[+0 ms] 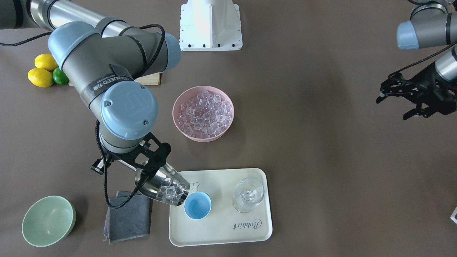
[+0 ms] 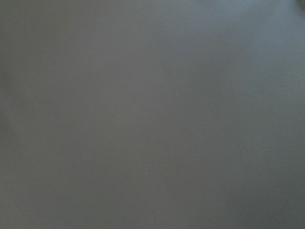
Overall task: Put ice in cup with scoop
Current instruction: 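Tilt the scoop with the right gripper to pour ice into the blue cup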
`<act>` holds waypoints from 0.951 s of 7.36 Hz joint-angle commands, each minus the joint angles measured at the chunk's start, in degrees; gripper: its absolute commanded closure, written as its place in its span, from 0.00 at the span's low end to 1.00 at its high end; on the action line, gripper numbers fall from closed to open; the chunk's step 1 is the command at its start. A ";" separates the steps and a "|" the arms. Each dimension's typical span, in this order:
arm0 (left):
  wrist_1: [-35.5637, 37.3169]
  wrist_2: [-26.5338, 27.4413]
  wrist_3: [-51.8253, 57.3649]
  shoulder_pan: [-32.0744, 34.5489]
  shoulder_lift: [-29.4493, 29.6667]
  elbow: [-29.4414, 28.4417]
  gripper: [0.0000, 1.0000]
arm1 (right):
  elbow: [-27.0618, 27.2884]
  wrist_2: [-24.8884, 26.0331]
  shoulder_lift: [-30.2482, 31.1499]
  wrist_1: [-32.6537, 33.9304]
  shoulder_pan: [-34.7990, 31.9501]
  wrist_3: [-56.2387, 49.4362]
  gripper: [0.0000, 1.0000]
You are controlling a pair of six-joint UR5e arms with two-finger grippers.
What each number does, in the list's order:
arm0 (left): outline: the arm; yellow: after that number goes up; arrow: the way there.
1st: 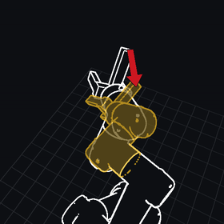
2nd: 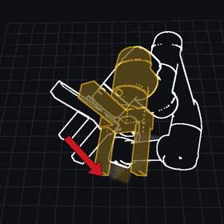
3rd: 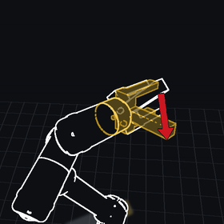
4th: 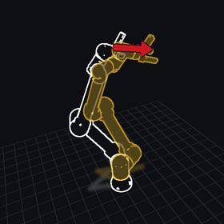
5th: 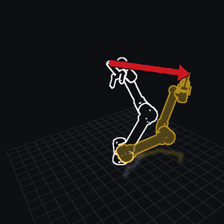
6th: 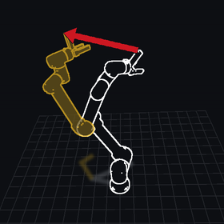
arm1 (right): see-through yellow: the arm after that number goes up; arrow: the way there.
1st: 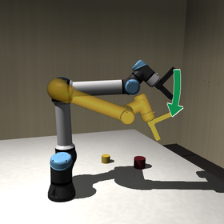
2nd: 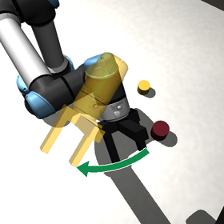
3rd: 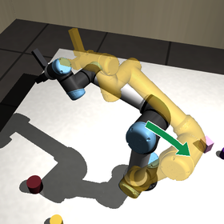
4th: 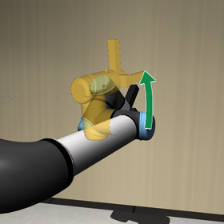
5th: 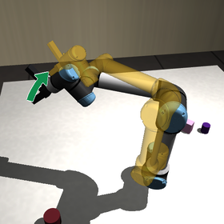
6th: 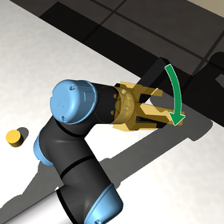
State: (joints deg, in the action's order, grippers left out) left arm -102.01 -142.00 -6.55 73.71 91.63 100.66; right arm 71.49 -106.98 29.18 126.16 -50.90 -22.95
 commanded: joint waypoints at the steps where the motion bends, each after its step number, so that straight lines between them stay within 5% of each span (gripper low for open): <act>1: 12.13 -0.12 0.30 8.01 -2.42 -2.14 0.02 | -3.81 1.58 -2.37 0.67 0.45 -0.25 1.00; 3: 13.76 2.06 6.86 12.67 -2.86 -3.97 0.02 | -5.04 2.21 -2.63 0.58 0.80 -1.04 1.00; 5: 13.76 11.87 7.16 13.04 -3.12 -4.16 0.02 | -7.41 2.47 -4.73 1.02 0.81 -1.13 1.00; 7: 13.85 12.36 7.16 13.13 -3.39 -6.35 0.02 | -8.55 4.31 -5.44 2.25 0.98 -2.27 1.00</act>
State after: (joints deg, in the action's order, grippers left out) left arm -88.26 -131.11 0.49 86.64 88.44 95.94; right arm 64.24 -103.95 24.45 127.77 -50.09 -24.42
